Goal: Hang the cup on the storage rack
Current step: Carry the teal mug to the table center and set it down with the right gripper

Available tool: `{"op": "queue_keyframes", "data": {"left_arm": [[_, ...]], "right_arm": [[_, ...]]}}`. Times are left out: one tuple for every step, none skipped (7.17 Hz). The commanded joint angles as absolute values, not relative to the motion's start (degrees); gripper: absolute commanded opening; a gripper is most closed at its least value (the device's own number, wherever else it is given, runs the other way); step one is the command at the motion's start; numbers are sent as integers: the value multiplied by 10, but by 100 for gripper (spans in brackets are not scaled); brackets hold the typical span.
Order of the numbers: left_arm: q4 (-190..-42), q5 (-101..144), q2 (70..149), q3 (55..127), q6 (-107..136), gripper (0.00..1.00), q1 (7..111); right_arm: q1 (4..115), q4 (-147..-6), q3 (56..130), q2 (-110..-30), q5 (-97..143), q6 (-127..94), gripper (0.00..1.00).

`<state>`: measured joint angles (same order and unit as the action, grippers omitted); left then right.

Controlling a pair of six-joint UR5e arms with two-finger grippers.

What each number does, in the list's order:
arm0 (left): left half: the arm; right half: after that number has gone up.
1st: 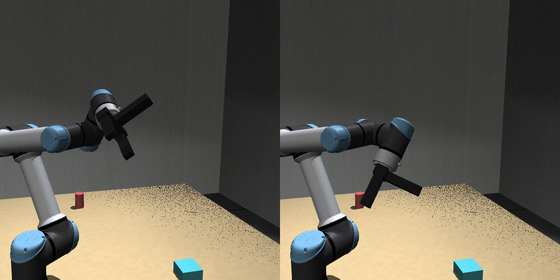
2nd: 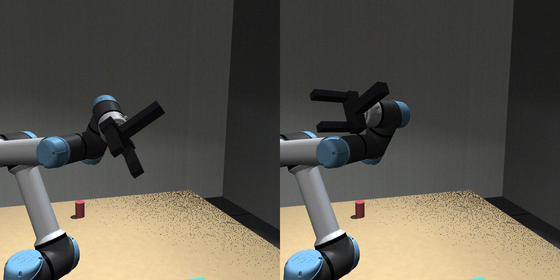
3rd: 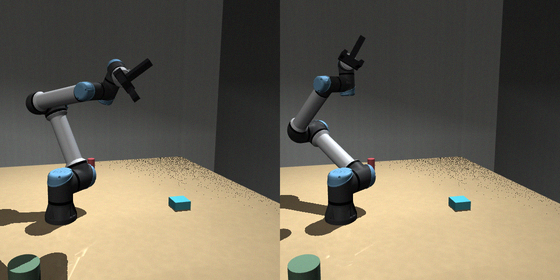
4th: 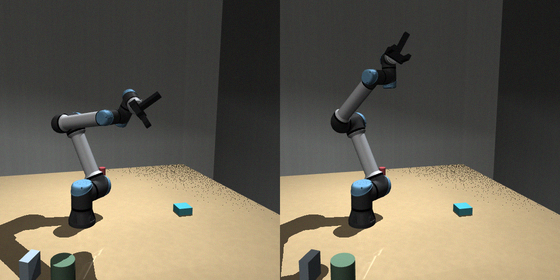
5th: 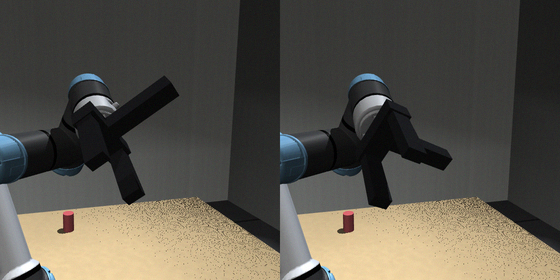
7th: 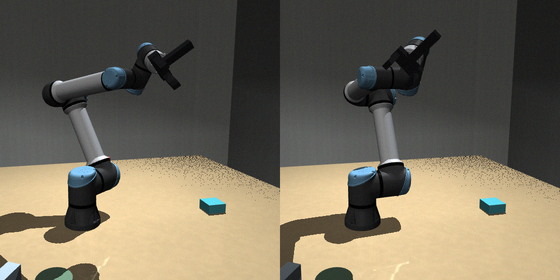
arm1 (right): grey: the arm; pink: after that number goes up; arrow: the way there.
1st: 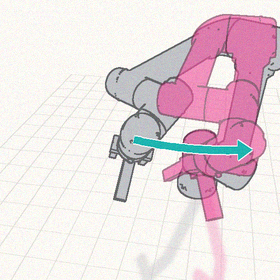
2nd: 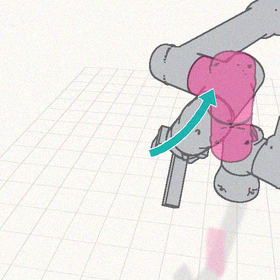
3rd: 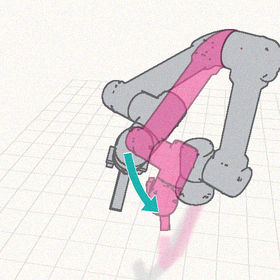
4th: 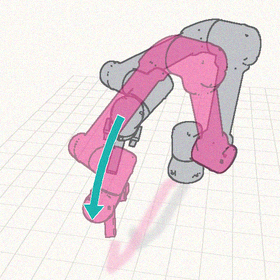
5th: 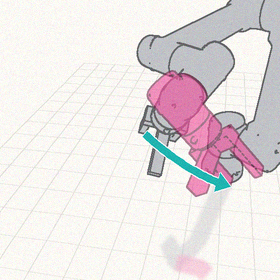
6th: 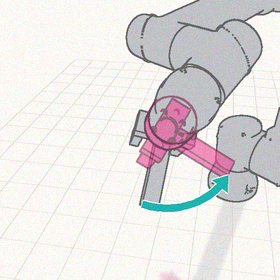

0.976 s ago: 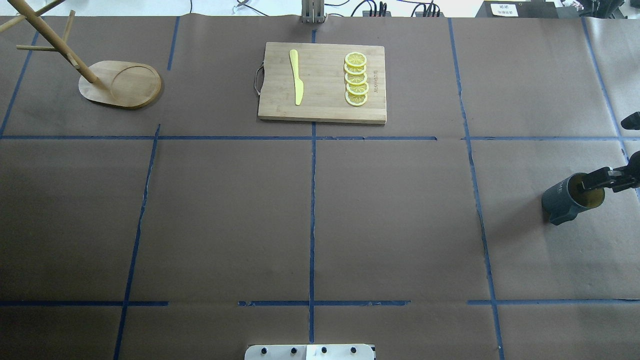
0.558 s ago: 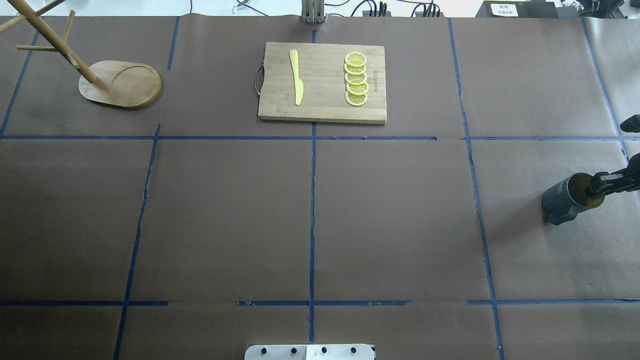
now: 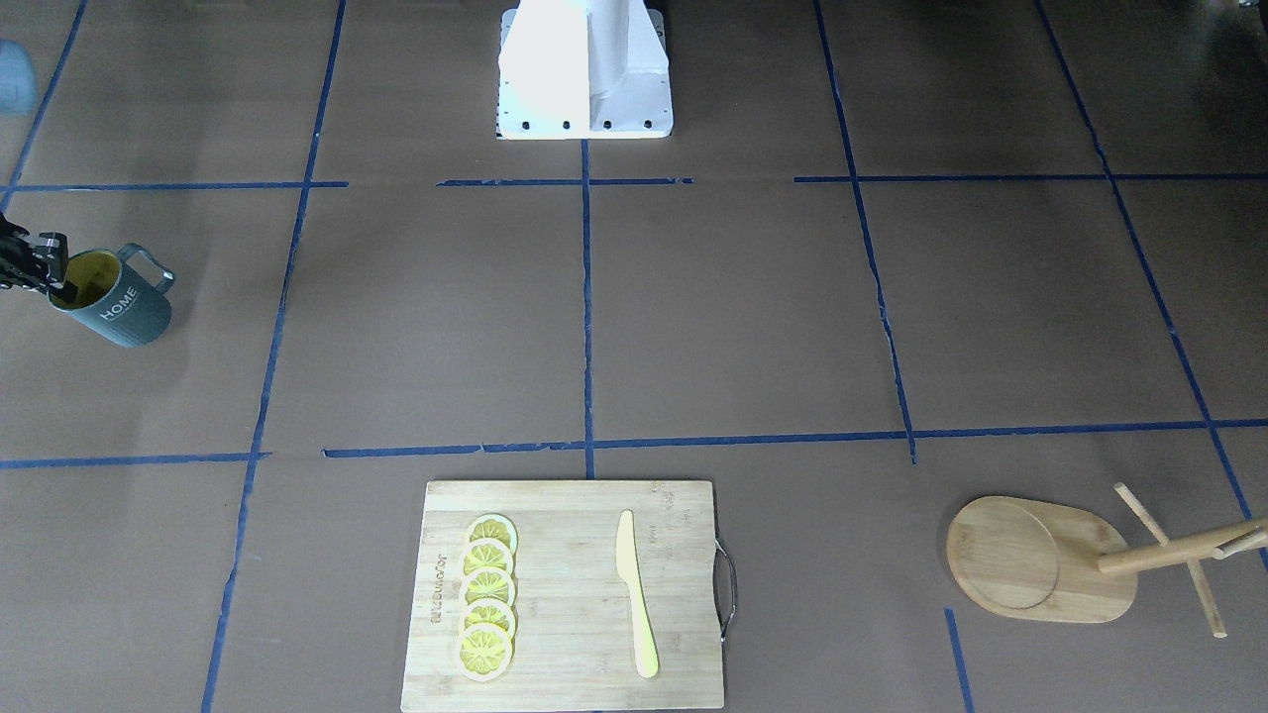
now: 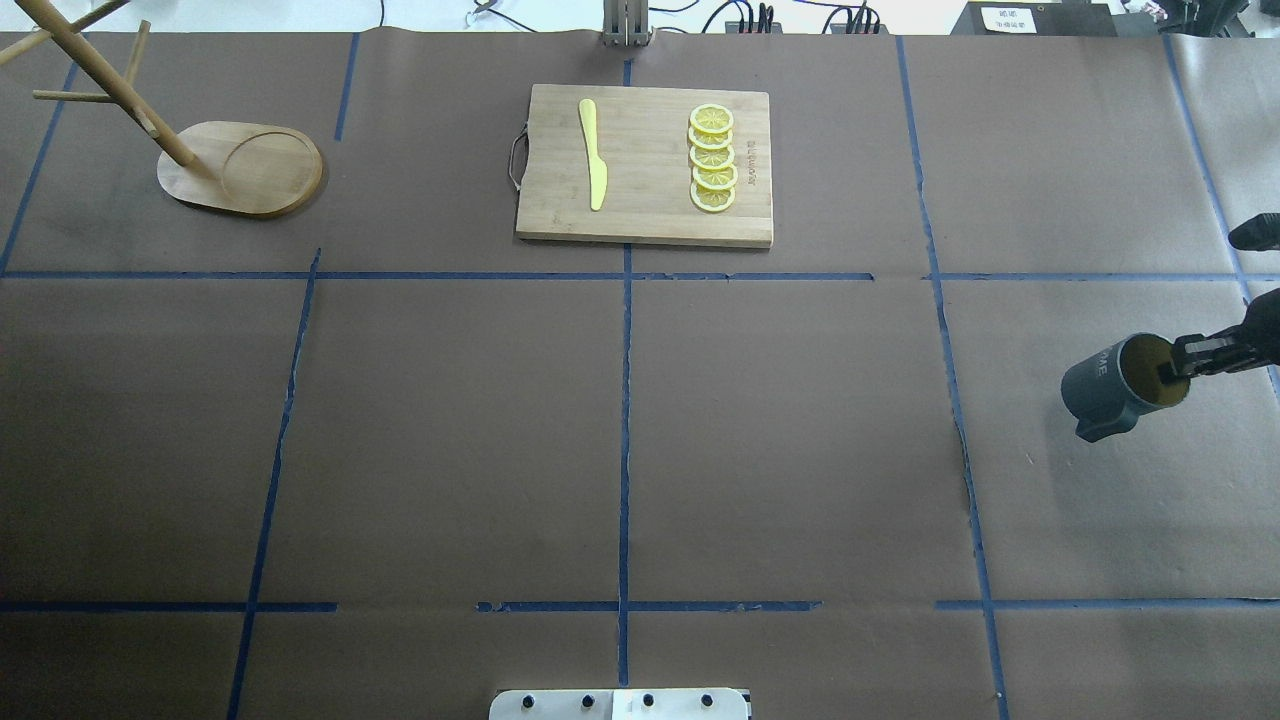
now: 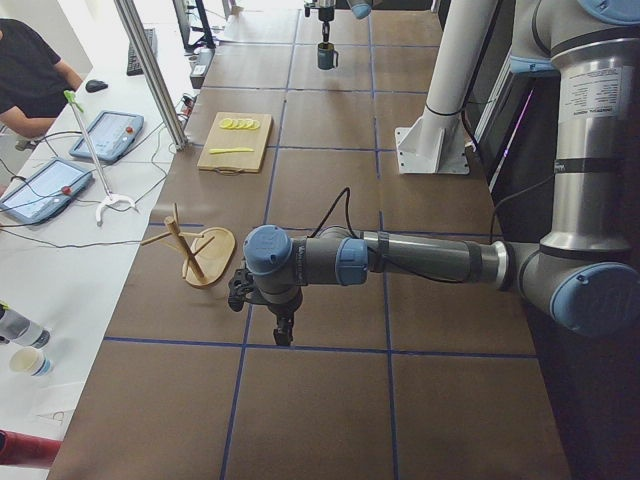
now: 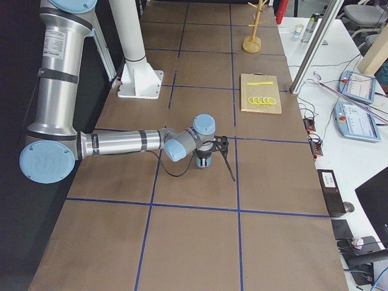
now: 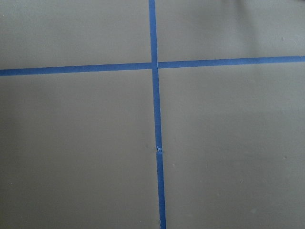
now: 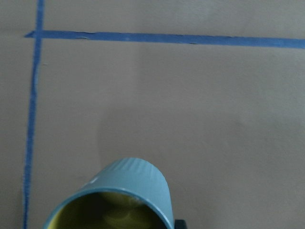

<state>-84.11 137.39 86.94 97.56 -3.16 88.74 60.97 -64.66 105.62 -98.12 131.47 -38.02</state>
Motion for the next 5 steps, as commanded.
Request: {"op": "queue_keyframes", "data": {"left_arm": [[-841, 1375, 870, 970, -32, 100, 887], [-841, 1375, 869, 969, -32, 100, 887], [-841, 1375, 870, 969, -32, 100, 887], [-841, 1375, 869, 968, -32, 100, 886], [-841, 1375, 870, 968, -32, 100, 886]], "right_arm": [[571, -814, 1144, -886, 1313, -381, 0], [534, -868, 1149, -812, 1292, -408, 0], [486, -883, 1148, -762, 1284, -482, 0], [428, -887, 1111, -685, 1261, -582, 0], [387, -888, 1063, -611, 1219, -666, 0]]}}
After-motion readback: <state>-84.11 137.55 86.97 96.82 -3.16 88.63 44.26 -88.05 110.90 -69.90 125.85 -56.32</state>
